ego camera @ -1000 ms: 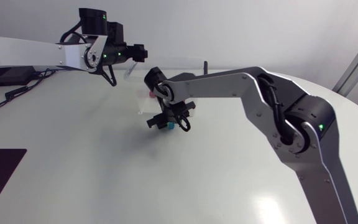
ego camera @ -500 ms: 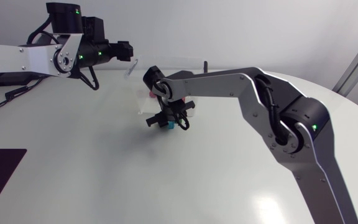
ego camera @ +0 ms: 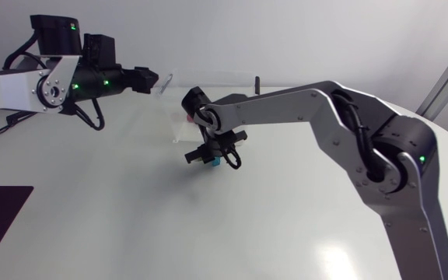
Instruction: Place the duplo bricks in the container
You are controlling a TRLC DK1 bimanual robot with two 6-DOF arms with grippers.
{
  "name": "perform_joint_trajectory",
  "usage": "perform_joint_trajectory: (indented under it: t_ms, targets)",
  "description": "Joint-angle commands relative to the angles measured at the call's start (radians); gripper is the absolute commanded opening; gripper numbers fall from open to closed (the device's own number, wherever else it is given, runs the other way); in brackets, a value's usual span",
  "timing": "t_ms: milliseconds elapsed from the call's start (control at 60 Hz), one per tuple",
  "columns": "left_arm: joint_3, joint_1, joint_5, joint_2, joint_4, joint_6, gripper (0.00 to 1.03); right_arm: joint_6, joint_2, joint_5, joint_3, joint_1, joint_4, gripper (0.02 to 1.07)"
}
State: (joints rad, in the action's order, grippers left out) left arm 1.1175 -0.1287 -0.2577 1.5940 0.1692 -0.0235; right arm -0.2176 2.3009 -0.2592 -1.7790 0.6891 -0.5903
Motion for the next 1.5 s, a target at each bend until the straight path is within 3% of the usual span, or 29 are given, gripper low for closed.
perform_joint_trajectory:
  t_ms: [0, 200, 533, 850, 1483]
  targets:
    - [-0.045, 0.021, -0.041, -0.042, -0.023, -0.043, 0.78, -0.022, -0.083, -0.006, 0.075, 0.009, 0.023, 0.34]
    - [-0.097, 0.041, -0.149, -0.046, -0.092, -0.162, 0.78, -0.009, -0.232, -0.006, 0.144, -0.016, 0.041, 0.34]
    - [-0.131, -0.029, -0.187, 0.087, -0.129, -0.277, 0.78, 0.012, -0.388, -0.005, 0.067, -0.063, 0.024, 0.34]
    - [-0.096, -0.118, -0.187, 0.248, -0.073, -0.297, 0.78, 0.014, -0.363, 0.002, -0.045, -0.112, 0.026, 0.34]
    - [0.024, -0.161, -0.156, 0.46, 0.069, -0.312, 0.78, 0.017, -0.097, 0.041, -0.338, -0.2, 0.035, 0.34]
